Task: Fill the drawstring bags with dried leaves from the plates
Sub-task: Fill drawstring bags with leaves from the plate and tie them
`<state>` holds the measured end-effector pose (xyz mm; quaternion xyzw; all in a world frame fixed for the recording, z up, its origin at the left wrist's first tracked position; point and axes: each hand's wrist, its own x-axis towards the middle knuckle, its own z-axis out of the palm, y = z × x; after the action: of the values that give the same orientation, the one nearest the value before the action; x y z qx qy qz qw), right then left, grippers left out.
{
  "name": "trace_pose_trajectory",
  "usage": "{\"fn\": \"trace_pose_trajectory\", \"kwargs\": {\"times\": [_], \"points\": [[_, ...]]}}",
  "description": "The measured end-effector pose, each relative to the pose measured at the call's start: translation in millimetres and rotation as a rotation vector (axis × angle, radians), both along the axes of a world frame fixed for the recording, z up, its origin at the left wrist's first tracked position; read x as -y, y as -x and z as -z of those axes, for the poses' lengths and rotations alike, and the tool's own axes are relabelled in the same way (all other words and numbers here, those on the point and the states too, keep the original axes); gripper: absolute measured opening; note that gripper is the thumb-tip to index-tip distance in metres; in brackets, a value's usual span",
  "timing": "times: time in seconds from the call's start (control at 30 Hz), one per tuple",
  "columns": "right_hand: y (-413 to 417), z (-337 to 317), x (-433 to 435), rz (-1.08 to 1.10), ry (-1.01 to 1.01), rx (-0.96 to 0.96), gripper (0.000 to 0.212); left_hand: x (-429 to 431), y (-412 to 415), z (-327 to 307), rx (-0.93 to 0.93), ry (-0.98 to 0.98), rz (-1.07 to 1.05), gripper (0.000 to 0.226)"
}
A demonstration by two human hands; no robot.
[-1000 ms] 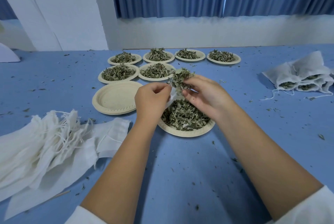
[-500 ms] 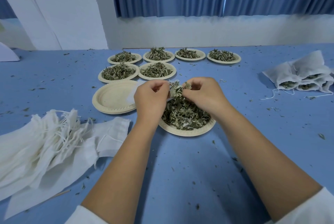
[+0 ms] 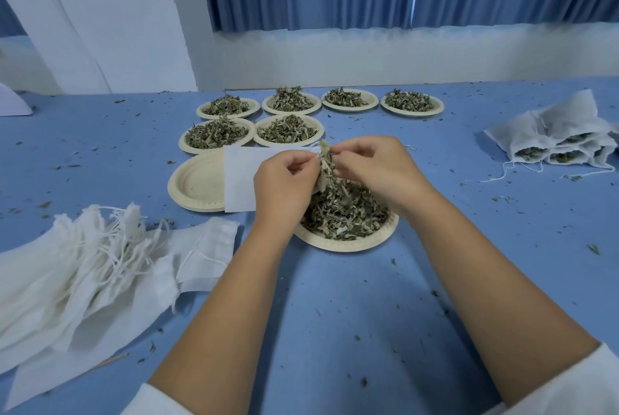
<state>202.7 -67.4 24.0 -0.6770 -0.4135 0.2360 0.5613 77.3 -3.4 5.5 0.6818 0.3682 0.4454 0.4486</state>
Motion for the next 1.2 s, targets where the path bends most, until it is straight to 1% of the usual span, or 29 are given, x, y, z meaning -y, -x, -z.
{"fn": "trace_pose_trajectory", "kwargs": {"times": [0.07,0.17,0.27,0.33,0.4,0.47,0.5,0.57,0.6,0.7,0.8,0.87,0.93,0.97,1.0,1.03,1.1,1.13,1.2], "points": [[-1.0,-0.6,-0.9,-0.001,-0.055,-0.16,0.011,-0.8,1.7,-1.4,0.048,0.051,0.014,0.026],[-2.5,0.3,0.0,-0.01,-0.073,-0.244,0.002,-0.3,2.5,-4.4,0.12,0.128,0.065,0.019],[-3.7,1.7,0.2,0.022,-0.046,-0.291,0.015,2.1,2.2,-6.8,0.231,0.217,0.133,0.011],[-4.7,0.2,0.5,0.05,0.015,-0.317,0.021,2.2,2.0,-7.4,0.276,0.268,0.169,0.009],[-4.7,-3.2,2.4,-0.032,0.046,-0.469,0.016,2.4,2.2,-8.1,0.316,0.316,0.215,0.01],[-3.3,-6.1,3.7,-0.149,0.0,-0.662,0.006,2.5,2.7,-8.9,0.328,0.338,0.241,0.011],[-3.4,-6.4,4.0,-0.174,-0.022,-0.701,0.005,2.6,3.1,-8.8,0.327,0.339,0.238,0.012],[-4.1,-5.1,3.0,-0.156,-0.043,-0.669,0.008,1.9,3.6,-7.6,0.3,0.291,0.19,0.011],[-5.0,-3.4,1.5,-0.131,-0.041,-0.629,0.008,1.0,3.5,-6.6,0.26,0.229,0.145,0.01],[-6.7,2.6,-1.7,-0.044,0.042,-0.439,0.011,2.5,1.2,-4.1,0.14,0.032,0.056,0.009],[-7.1,9.1,-4.5,0.052,0.091,-0.25,0.012,6.9,-2.8,-1.3,0.04,-0.153,0.058,0.009],[-6.7,12.0,-5.3,0.115,0.109,-0.118,0.013,9.7,-4.1,0.6,-0.008,-0.269,0.098,0.009],[-5.8,13.4,-5.6,0.164,0.133,-0.026,0.014,11.7,-5.4,2.5,-0.043,-0.339,0.128,0.009],[-5.3,12.9,-5.4,0.172,0.14,-0.017,0.013,11.8,-6.1,3.2,-0.054,-0.346,0.124,0.009],[-4.6,11.8,-5.1,0.158,0.134,-0.051,0.01,10.9,-6.5,3.8,-0.062,-0.333,0.107,0.01],[-3.8,9.5,-4.3,0.123,0.11,-0.128,0.012,9.4,-6.4,4.1,-0.065,-0.305,0.079,0.009],[-3.7,3.2,-1.4,0.024,0.036,-0.352,0.023,4.7,-5.0,3.8,-0.058,-0.229,0.02,0.01],[-4.1,-0.1,0.0,-0.018,0.005,-0.443,0.024,2.2,-3.8,3.6,-0.042,-0.191,-0.002,0.011],[-5.1,-5.4,1.5,-0.04,-0.023,-0.548,0.019,-0.6,-1.3,2.4,0.013,-0.12,-0.027,0.011]]}}
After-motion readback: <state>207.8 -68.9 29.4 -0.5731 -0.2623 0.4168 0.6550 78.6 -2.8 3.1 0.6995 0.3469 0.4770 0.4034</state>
